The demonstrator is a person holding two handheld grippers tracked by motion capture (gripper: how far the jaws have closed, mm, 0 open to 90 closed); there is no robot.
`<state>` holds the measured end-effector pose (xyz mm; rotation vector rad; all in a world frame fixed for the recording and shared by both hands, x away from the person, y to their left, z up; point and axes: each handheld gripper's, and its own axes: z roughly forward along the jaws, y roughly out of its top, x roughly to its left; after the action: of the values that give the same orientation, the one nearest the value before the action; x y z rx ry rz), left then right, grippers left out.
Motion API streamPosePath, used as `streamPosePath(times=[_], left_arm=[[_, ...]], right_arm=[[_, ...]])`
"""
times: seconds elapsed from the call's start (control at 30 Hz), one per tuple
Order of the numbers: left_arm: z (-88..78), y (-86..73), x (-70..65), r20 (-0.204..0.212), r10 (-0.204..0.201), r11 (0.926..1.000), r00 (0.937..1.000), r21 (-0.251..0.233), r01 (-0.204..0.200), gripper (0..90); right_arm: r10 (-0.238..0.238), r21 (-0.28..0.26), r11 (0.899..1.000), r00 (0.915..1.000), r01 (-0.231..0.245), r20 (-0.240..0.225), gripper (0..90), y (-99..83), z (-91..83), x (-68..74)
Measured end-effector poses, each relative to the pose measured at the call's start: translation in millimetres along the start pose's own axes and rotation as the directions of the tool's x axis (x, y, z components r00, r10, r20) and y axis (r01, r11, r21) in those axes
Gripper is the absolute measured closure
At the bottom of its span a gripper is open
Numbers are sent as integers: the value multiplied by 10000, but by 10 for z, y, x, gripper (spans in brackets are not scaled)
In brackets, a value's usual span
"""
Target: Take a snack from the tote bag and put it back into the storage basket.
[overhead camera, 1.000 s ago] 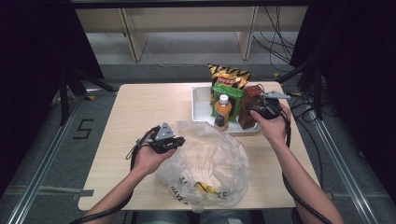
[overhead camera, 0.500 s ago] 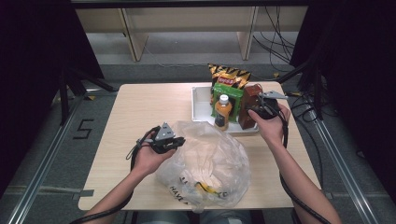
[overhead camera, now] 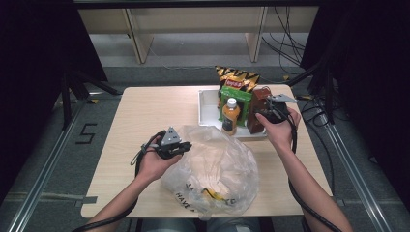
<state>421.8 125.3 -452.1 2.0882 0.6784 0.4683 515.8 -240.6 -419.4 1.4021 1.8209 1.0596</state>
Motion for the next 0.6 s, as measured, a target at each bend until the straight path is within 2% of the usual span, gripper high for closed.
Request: streamPosePath(times=[0.17, 0.3, 0.43, 0.47, 0.5, 0.6], left_arm=[[1, 2, -1, 7, -6, 10000, 10000, -8, 6, 835], [2, 0, -1, 12, -24, 10000, 10000, -5, 24, 835], [2, 2, -2, 9, -18, 10000, 10000, -10, 18, 835], [2, 2, -1, 12, -19, 10000, 10000, -13, 19, 835], [3, 2, -2, 8, -28, 10000, 10000, -18, 28, 835], [4, 2, -2, 9, -24, 10000, 10000, -12, 24, 834]], right_arm=[[293, -101, 9995, 9996, -293, 45, 364, -2, 11, 39], [315, -71, 9995, 9994, -315, 123, 356, 4, 12, 49], [586, 57, 9983, 9981, -587, 180, 330, 21, 4, 66], [434, 115, 9990, 9988, -437, 219, 322, 28, 0, 55], [633, 174, 9978, 9978, -637, 208, 320, 31, -8, 75], [594, 92, 9982, 9980, -597, 234, 283, 34, 1, 83]])
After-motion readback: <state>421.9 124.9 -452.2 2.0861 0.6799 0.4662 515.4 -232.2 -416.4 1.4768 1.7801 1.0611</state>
